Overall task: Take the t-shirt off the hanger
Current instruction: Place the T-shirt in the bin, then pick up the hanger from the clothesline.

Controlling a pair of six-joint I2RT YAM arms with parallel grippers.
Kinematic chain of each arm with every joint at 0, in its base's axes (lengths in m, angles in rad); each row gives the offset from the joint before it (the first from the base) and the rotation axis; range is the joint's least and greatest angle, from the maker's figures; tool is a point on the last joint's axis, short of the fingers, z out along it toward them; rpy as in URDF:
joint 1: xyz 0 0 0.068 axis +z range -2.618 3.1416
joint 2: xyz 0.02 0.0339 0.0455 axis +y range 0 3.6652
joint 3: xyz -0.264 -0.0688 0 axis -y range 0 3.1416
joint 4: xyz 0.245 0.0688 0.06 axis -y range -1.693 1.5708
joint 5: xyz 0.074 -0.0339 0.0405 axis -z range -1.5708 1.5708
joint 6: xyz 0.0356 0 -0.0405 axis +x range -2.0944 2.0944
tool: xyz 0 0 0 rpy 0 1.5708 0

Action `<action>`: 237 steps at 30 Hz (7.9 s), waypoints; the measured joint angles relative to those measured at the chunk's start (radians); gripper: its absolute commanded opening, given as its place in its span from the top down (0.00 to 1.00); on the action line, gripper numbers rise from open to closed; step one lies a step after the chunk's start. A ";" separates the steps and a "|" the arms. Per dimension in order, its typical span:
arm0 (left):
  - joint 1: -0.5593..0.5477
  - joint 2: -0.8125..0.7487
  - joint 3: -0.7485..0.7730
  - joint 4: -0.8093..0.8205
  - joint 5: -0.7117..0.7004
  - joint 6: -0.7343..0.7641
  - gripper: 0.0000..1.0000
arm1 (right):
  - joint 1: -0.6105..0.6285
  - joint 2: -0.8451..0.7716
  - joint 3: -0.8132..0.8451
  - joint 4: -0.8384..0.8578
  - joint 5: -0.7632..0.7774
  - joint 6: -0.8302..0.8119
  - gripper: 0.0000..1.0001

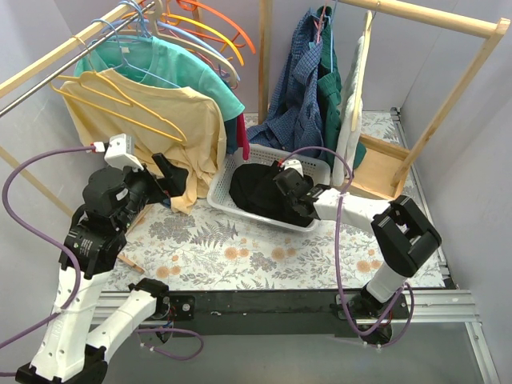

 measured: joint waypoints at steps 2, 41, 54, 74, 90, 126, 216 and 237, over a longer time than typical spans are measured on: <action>0.000 0.011 0.030 0.000 -0.005 0.007 0.02 | 0.000 -0.011 0.005 -0.017 -0.001 0.018 0.35; 0.000 0.030 0.159 -0.002 -0.043 0.003 0.02 | 0.037 -0.052 0.602 0.316 -0.605 -0.482 0.39; 0.000 -0.051 0.121 -0.121 -0.087 -0.016 0.02 | 0.037 0.150 0.762 0.515 -0.759 -0.517 0.39; -0.007 -0.053 0.099 -0.142 -0.076 -0.013 0.02 | 0.037 0.428 1.075 0.468 -0.812 -0.624 0.49; -0.017 -0.060 0.099 -0.146 -0.077 -0.005 0.02 | 0.064 0.404 1.058 0.451 -0.776 -0.612 0.43; -0.019 -0.076 0.072 -0.150 -0.080 0.000 0.02 | 0.115 0.360 1.099 0.388 -0.708 -0.637 0.99; -0.033 -0.121 0.222 -0.140 0.009 0.050 0.02 | 0.195 -0.768 0.388 0.395 -0.573 -0.518 0.99; -0.033 -0.194 -0.077 0.115 0.532 0.090 0.03 | 0.195 -0.967 -0.102 0.382 -0.706 -0.274 0.99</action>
